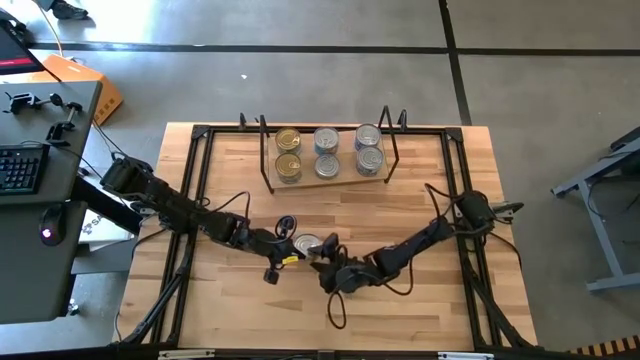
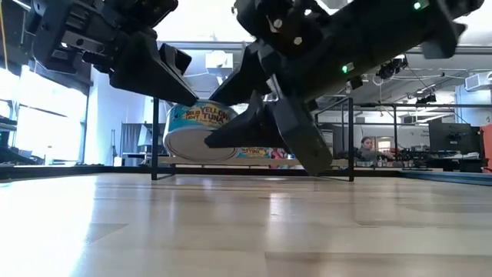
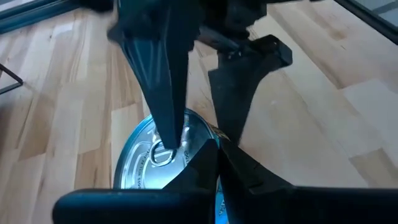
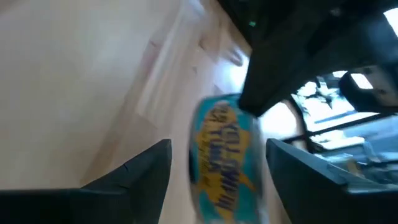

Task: Stack canned seafood by type on shelf
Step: Stack the yellow blue tuna can on top of the yellow blue tuna can on the shelf

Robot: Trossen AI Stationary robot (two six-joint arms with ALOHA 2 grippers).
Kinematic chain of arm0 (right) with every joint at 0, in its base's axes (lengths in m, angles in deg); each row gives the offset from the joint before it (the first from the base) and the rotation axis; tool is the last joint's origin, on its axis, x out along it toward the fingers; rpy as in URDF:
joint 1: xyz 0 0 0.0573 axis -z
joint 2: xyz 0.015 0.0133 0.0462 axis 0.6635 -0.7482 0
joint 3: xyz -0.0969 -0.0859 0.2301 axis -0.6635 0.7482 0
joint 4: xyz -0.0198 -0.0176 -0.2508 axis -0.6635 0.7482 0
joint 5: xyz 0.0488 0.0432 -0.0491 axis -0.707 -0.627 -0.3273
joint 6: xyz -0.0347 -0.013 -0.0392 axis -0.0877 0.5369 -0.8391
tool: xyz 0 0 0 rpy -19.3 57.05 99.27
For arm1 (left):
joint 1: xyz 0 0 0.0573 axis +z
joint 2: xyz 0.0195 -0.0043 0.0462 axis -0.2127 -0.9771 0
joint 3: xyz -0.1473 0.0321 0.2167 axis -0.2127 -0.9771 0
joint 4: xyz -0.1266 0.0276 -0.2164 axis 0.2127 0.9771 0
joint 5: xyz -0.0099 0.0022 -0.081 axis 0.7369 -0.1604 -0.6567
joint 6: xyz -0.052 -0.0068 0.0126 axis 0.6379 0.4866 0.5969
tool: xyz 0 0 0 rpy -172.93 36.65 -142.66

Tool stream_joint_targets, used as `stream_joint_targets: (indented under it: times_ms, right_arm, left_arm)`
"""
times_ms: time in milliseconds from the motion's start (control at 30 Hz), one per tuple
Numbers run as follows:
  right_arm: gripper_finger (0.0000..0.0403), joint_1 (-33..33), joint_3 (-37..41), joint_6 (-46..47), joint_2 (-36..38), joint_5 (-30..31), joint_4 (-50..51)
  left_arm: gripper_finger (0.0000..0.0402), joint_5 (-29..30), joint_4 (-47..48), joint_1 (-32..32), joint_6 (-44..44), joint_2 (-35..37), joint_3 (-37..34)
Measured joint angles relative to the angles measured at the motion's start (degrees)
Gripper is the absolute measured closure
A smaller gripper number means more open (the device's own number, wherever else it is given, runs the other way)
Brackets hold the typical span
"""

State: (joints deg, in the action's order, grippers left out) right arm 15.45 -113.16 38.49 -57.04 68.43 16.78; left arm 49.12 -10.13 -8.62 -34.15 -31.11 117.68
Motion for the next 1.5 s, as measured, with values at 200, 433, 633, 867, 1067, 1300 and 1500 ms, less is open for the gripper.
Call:
stream_joint_targets:
  times_ms: [200, 433, 633, 867, 1067, 1300, 1500]
  right_arm:
    - [0.0223, 0.78, 0.00, 4.84, 0.00, -0.98, 0.19]
    - [0.0285, 0.63, -0.13, 14.73, 0.00, -0.27, 1.40]
    - [0.0285, -0.45, 0.02, 21.88, 0.03, 6.19, 9.19]
    - [0.0285, 3.30, -2.97, -1.09, 4.43, 22.53, 8.79]
    - [0.0285, 16.32, -4.53, -10.72, 4.76, 15.29, 11.09]
    - [0.0285, 25.49, -7.93, -10.00, 4.83, 11.05, 22.90]
    - [0.0281, 29.00, -9.28, 0.27, 5.12, 6.09, 30.33]
  left_arm:
    - [0.0401, -0.18, -2.03, -0.18, -0.41, 0.00, 0.02]
    - [0.0388, 2.86, 4.54, -0.54, -1.29, 2.64, 0.30]
    - [0.0376, 8.92, 28.65, -2.79, 7.71, 8.86, 0.13]
    - [0.0384, 18.39, 25.13, -7.67, 17.03, 9.18, -5.23]
    - [0.0387, 19.36, -1.28, -10.60, 17.00, 9.16, -14.02]
    - [0.0387, 19.37, -9.23, -13.70, 17.36, 9.14, -18.77]
    - [0.0387, 19.45, -9.83, -14.10, 18.09, 9.09, -19.34]
